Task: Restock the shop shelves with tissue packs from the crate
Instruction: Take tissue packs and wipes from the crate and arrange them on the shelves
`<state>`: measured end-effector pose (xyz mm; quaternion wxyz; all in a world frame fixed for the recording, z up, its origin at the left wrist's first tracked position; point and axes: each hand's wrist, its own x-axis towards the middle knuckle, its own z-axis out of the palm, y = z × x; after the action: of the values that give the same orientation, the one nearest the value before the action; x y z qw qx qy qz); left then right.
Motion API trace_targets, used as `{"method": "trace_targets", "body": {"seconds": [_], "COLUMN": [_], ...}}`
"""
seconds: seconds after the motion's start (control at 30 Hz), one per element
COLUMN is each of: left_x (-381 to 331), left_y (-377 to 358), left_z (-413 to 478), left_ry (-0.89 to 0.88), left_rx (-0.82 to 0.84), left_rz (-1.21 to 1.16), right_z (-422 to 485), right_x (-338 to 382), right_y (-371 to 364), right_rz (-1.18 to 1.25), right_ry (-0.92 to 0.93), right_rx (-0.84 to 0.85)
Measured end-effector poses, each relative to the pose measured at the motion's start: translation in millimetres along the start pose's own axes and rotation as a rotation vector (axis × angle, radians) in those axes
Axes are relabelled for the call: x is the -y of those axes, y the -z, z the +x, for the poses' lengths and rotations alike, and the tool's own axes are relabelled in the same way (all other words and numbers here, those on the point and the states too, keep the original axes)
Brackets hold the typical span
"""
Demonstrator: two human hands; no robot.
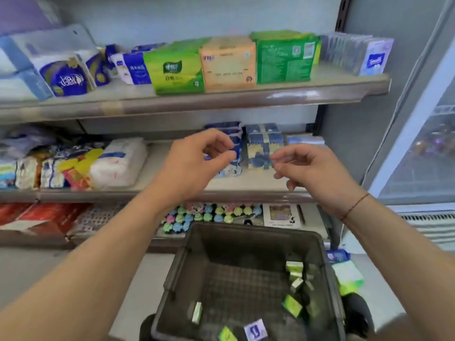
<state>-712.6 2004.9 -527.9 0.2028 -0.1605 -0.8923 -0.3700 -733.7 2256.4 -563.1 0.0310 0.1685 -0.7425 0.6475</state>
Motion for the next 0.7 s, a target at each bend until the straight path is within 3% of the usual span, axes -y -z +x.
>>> {"method": "trace_targets", "body": {"seconds": [0.27,0.4,0.7], "left_x": [129,182,273], "left_y": [-79,-129,-209], "left_z": [-114,-164,-238], "left_ry": [0.348,0.515,0.695], "left_rx": [0.182,0.303,0.756], "left_rz": [-0.087,-0.075,0.103], "right_z": [-39,-61,-94], "right_x": [-136,-211,-349], "right_y": [-72,-90,-109], "right_rz": [-0.248,-0.313,-0.608], "right_ry": [-0.407,-0.603,-0.821], "right_rx": [0.226,0.25,0.486]}}
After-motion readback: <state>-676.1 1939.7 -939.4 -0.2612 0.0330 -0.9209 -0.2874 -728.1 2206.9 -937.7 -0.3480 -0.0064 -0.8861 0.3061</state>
